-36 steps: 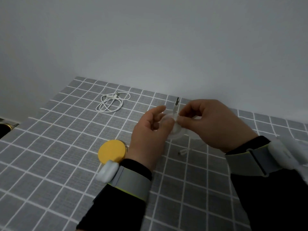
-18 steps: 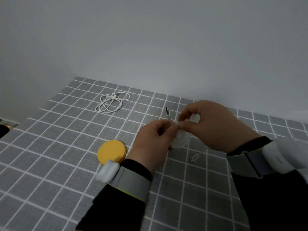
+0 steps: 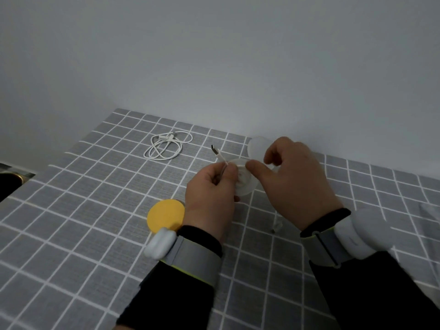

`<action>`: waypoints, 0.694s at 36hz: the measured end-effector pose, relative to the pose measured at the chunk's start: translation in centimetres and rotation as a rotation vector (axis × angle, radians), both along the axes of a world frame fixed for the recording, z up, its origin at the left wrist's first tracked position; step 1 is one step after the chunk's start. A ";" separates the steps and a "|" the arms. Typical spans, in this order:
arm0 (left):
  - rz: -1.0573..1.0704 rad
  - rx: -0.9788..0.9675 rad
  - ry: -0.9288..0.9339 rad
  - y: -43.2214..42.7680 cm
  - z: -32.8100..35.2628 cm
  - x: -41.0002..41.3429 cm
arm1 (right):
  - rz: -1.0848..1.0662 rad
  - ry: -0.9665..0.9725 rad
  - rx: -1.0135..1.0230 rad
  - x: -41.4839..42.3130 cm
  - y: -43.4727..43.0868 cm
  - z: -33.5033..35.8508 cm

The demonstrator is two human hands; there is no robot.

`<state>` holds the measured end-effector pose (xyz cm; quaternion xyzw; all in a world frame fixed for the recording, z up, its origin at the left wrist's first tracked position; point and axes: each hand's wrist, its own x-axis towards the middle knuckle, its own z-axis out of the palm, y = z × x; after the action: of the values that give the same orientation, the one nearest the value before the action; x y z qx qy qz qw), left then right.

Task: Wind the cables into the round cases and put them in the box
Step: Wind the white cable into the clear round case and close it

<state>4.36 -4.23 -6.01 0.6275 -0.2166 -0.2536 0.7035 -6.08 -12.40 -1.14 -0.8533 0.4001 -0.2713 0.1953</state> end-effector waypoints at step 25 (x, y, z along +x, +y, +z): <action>-0.018 -0.199 0.358 -0.2 0.1 0.4 | 0.144 -0.388 0.544 1.3 0.5 -2.0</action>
<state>4.78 -4.46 -5.86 0.4977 -0.1177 -0.3450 0.7871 -4.75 -11.93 -3.10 -0.7285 0.3518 -0.2973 0.5070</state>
